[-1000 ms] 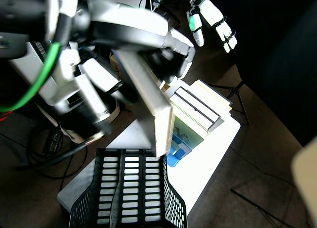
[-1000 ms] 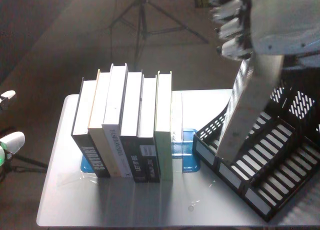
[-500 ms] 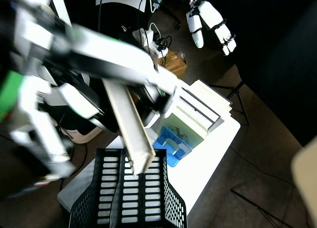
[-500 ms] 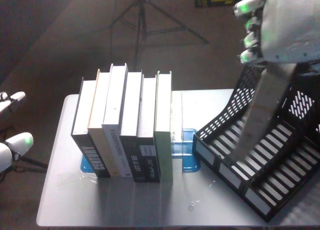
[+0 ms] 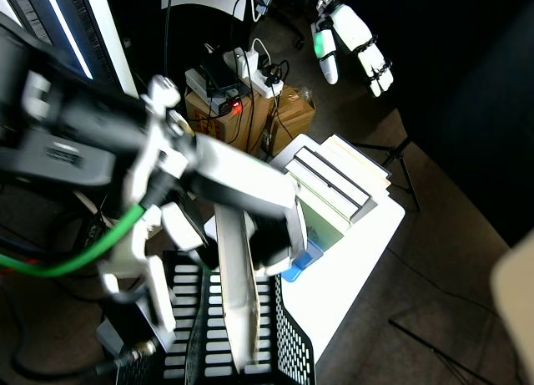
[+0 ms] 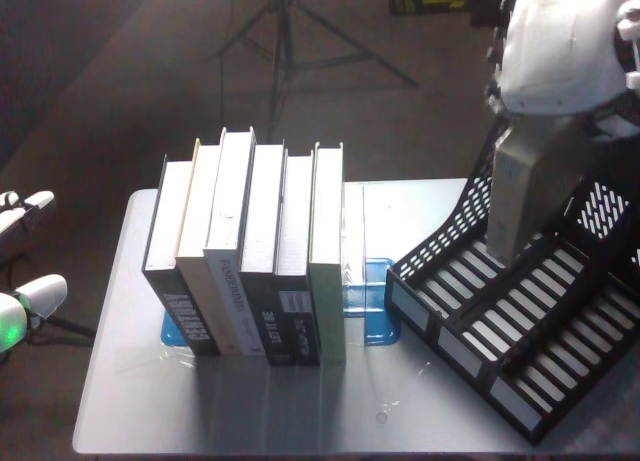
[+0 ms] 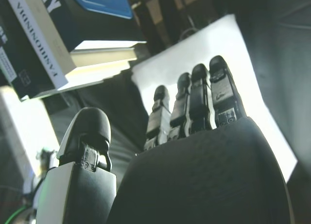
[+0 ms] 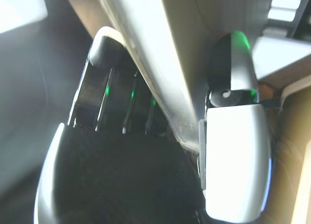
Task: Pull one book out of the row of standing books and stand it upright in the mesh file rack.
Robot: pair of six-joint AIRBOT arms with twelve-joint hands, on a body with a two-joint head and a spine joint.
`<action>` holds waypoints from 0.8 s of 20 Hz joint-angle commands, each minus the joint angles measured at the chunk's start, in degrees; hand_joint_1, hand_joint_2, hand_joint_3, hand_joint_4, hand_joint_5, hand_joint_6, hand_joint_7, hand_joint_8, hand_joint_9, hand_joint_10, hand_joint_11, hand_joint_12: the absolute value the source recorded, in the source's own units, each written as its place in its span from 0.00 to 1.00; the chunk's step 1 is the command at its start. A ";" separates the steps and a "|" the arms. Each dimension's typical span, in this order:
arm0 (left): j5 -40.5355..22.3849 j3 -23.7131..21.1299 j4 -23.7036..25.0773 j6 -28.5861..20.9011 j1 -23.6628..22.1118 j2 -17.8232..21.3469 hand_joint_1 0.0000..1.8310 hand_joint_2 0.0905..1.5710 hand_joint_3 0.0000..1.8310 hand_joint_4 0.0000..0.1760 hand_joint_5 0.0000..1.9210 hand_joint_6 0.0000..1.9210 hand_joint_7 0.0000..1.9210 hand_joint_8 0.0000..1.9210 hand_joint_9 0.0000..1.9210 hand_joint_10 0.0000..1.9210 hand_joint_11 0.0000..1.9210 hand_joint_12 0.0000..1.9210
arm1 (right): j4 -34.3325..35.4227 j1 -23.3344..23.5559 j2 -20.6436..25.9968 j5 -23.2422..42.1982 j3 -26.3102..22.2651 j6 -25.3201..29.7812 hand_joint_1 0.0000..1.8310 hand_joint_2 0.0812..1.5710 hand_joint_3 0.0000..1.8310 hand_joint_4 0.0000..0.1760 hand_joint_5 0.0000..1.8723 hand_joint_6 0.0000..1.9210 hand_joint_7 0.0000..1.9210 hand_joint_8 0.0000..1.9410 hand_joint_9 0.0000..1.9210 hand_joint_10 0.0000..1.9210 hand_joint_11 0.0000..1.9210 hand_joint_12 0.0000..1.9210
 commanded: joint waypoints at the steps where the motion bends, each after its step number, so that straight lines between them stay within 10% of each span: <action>1: -6.62 0.56 -0.22 0.00 -0.14 -0.04 0.10 0.88 0.00 0.63 0.04 0.00 0.00 0.00 0.00 0.00 0.00 0.00 | -2.19 -0.05 -0.29 -5.63 0.84 0.21 0.74 0.73 0.00 0.00 0.45 0.59 0.50 0.57 0.39 0.73 0.26 0.87; 3: -6.74 0.59 -0.22 -0.01 -0.14 -0.17 0.13 0.88 0.00 0.59 0.04 0.00 0.00 0.00 0.00 0.00 0.00 0.00 | -2.19 -0.88 -2.70 -5.67 4.52 2.53 0.63 0.82 0.00 0.00 0.34 0.80 0.36 0.73 0.29 0.67 0.13 0.89; 8: -7.22 0.70 -0.24 -0.13 -0.14 -0.43 0.16 0.87 0.00 0.38 0.06 0.00 0.00 0.00 0.00 0.00 0.00 0.00 | -2.19 -2.16 -6.51 -5.88 10.22 5.52 0.63 0.77 0.00 0.00 0.38 0.72 0.44 0.65 0.43 0.46 0.25 0.79; 13: -7.21 1.16 -0.16 -0.47 -0.14 -0.97 0.17 0.88 0.00 0.39 0.06 0.00 0.00 0.00 0.00 0.00 0.00 0.00 | -2.19 -2.90 -8.58 -6.29 14.01 7.88 0.63 0.81 0.00 0.00 0.33 0.70 0.39 0.82 0.34 0.81 0.27 0.99; 14: -7.20 1.25 -0.11 -0.53 -0.14 -1.09 0.18 0.88 0.00 0.37 0.07 0.00 0.00 0.00 0.00 0.00 0.00 0.00 | -2.19 -2.96 -9.01 -6.28 14.86 8.32 0.66 0.78 0.00 0.00 0.41 0.56 0.42 0.80 0.38 0.89 0.34 1.00; 16: -7.26 1.38 0.09 -0.64 -0.15 -1.25 0.17 0.88 0.00 0.31 0.07 0.00 0.00 0.00 0.00 0.00 0.00 0.00 | -2.19 -3.49 -9.51 -6.27 16.79 9.52 0.57 0.83 0.00 0.00 0.34 0.77 0.41 0.59 0.36 0.78 0.27 1.00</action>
